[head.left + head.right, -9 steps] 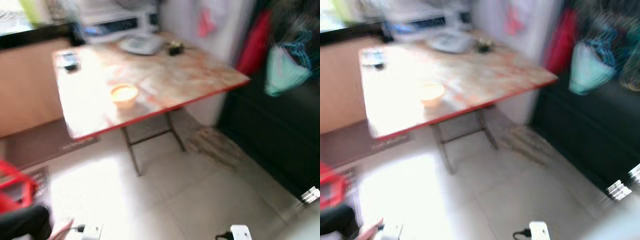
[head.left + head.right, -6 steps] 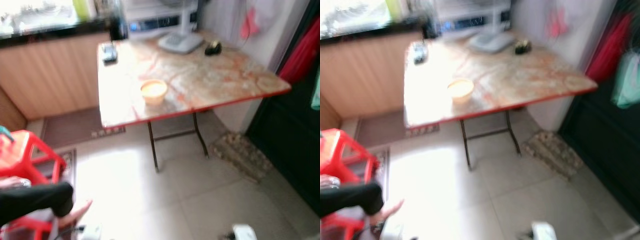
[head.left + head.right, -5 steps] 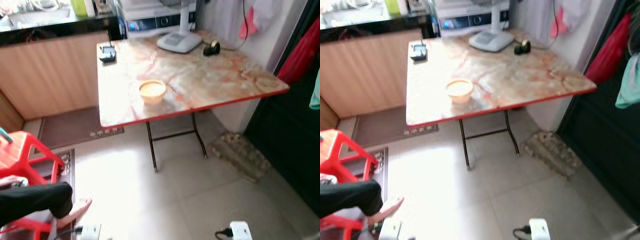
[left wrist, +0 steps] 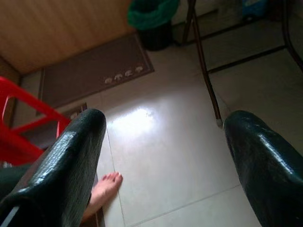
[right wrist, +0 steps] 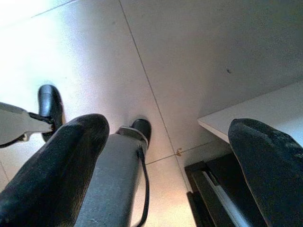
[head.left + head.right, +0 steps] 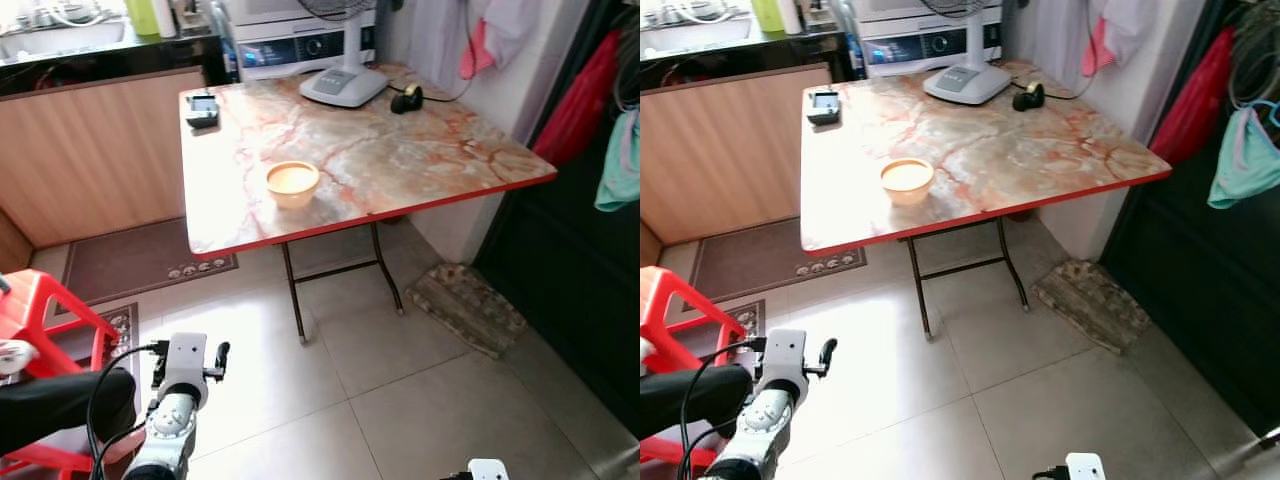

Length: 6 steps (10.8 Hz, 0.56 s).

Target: Restocking fridge

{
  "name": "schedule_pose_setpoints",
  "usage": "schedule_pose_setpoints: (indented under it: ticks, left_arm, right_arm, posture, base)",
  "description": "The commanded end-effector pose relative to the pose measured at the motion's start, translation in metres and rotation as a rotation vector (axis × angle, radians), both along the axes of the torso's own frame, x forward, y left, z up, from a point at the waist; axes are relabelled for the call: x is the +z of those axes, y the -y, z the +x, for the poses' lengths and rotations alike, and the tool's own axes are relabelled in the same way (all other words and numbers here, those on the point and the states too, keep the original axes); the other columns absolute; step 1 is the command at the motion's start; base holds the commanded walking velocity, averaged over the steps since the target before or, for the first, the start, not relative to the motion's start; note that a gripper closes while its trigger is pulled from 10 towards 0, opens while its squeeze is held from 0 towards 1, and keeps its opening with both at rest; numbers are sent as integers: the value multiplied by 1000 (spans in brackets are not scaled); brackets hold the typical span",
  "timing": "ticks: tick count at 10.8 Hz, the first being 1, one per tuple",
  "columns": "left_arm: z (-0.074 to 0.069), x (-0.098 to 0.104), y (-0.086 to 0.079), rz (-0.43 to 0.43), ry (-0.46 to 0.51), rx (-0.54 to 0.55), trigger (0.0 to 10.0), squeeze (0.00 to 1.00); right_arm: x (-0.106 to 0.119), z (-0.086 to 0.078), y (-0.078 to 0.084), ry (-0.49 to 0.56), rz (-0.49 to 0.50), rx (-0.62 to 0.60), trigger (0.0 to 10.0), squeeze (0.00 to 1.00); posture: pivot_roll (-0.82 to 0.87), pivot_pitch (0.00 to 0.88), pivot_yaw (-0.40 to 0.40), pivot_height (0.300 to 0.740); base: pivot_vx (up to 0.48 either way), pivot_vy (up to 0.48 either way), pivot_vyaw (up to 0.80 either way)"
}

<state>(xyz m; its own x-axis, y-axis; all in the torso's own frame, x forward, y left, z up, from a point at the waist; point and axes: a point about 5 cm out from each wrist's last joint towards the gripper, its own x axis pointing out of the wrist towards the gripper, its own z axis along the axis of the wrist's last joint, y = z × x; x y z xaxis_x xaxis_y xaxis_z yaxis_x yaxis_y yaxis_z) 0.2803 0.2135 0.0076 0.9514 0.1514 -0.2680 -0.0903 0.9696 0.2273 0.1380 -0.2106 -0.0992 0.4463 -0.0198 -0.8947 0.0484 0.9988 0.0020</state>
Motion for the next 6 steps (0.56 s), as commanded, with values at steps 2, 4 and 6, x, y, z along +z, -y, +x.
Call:
schedule_pose_setpoints:
  ticks: [2,4,6]
  left_arm:
    - [18,37,9,28,235,-70,10000,0]
    - [23,58,24,-2,357,-134,10000,0]
    - [22,72,43,-25,432,-221,10000,0]
  right_arm:
    - [0,0,0,12,-7,-15,10000,0]
    - [1,1,0,20,-10,-10,10000,0]
    - [1,1,0,28,-8,-13,10000,0]
  posture:
    - [25,34,14,740]
    - [42,48,9,740]
    - [50,56,9,740]
  base:
    - [0,0,0]
    - [0,0,0]
    - [0,0,0]
